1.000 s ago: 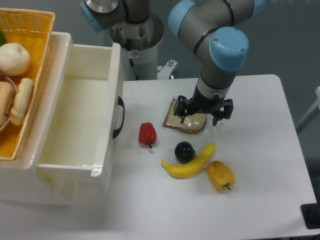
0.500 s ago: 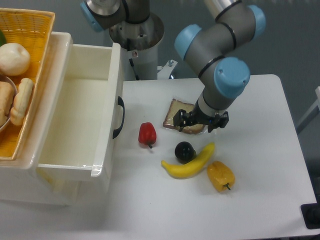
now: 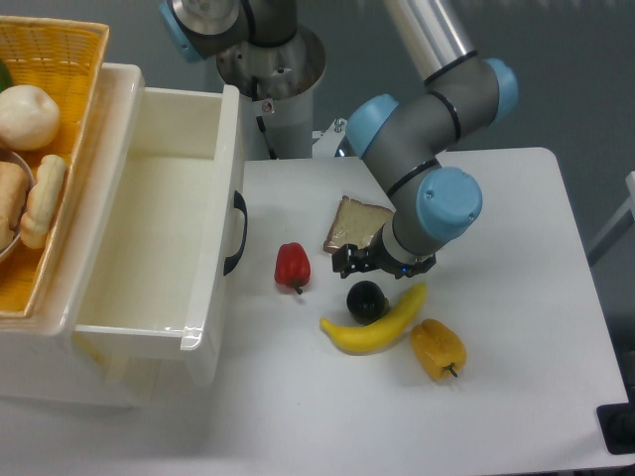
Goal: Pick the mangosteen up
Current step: 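Move the gripper down over the dark mangosteen beside the banana, then close the gripper around the mangosteen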
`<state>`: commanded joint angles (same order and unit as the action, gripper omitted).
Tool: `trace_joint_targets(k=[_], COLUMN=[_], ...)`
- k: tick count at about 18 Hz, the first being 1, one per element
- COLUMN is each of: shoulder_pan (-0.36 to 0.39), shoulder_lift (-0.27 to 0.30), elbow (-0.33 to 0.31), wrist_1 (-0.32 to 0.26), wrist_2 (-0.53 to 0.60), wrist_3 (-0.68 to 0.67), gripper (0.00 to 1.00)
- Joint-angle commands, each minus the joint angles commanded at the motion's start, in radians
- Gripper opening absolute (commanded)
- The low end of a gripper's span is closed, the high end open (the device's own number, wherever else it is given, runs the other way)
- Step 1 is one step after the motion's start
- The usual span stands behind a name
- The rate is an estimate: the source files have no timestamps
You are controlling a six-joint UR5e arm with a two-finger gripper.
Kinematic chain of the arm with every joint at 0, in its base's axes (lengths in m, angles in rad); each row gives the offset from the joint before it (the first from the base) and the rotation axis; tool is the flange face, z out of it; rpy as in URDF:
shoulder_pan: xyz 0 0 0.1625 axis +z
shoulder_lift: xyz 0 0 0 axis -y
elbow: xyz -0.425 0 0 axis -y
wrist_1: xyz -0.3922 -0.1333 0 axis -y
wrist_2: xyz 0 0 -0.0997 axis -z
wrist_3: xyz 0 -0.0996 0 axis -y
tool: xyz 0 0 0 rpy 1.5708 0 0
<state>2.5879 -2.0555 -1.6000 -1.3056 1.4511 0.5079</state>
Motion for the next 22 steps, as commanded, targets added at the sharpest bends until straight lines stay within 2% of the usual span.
trace_joint_targets(k=[2,10,22], shoulder_pan=[-0.002,-0.006,-0.020], shoulder_lift=[-0.006,-0.026,-0.040], elbow=[0.003,0.011,0.003], wrist_1=[0.034,0.042,0.048], wrist_2=[0.000,0.002,0.012], wrist_3=[-0.047,-0.104,-0.104], gripper=[1.00,1.00,1.00])
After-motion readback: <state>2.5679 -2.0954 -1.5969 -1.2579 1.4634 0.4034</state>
